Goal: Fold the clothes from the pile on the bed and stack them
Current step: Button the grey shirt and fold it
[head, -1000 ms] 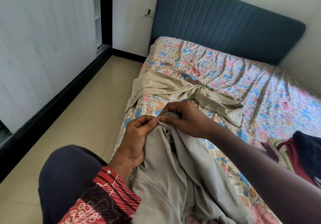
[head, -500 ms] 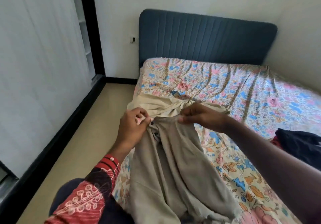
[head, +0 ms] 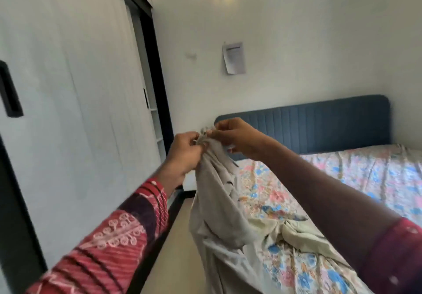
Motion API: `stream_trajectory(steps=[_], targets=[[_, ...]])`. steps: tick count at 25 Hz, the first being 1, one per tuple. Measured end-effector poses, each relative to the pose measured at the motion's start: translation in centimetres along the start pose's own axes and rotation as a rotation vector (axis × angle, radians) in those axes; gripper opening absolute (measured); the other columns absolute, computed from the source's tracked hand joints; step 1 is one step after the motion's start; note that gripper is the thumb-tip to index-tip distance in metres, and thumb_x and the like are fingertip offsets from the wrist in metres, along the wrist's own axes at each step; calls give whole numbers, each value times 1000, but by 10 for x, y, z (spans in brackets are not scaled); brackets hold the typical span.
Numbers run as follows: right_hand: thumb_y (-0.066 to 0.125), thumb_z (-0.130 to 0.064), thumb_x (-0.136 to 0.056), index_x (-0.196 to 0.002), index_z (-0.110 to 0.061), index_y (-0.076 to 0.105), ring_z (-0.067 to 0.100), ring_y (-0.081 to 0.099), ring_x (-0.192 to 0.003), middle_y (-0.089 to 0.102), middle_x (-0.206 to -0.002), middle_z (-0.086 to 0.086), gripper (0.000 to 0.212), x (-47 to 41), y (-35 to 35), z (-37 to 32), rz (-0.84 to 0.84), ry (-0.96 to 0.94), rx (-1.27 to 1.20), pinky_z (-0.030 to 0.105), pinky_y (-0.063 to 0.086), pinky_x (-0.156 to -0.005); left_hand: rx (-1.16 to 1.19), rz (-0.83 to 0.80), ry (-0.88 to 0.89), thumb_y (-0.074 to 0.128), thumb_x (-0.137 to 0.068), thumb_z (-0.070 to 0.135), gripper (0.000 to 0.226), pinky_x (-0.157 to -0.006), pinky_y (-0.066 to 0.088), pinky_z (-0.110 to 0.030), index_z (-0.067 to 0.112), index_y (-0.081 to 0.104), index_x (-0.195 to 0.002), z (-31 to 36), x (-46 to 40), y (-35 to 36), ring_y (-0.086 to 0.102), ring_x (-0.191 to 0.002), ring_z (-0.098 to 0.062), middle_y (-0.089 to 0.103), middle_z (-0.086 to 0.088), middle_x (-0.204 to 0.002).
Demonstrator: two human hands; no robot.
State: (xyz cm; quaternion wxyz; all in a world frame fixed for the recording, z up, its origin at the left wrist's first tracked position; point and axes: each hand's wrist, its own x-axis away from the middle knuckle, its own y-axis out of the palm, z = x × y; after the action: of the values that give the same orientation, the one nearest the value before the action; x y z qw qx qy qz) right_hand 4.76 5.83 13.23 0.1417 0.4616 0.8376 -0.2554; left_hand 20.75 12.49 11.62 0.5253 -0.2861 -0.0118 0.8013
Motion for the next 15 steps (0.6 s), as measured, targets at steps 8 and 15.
stream_trajectory(steps=[8,15], targets=[[86,-34,-84,-112,-8,72,22,70,-107,75,-111,5,41,-5,8,-20,-184,-161,-22,45,57,-96,188,-52,102,41,-108,8,27,-72,51,-28,11,58,-87,108,-53,-91,57,-74,-16,61,-7,-84],[87,-36,-82,-100,-25,69,8,61,-98,71,-91,-13,27,20,-47,-73,-157,-269,528,32,47,-89,-323,241,375,43,-106,11,32,-63,30,-33,10,47,-74,80,-72,-147,39,-78,-18,43,-1,-72]])
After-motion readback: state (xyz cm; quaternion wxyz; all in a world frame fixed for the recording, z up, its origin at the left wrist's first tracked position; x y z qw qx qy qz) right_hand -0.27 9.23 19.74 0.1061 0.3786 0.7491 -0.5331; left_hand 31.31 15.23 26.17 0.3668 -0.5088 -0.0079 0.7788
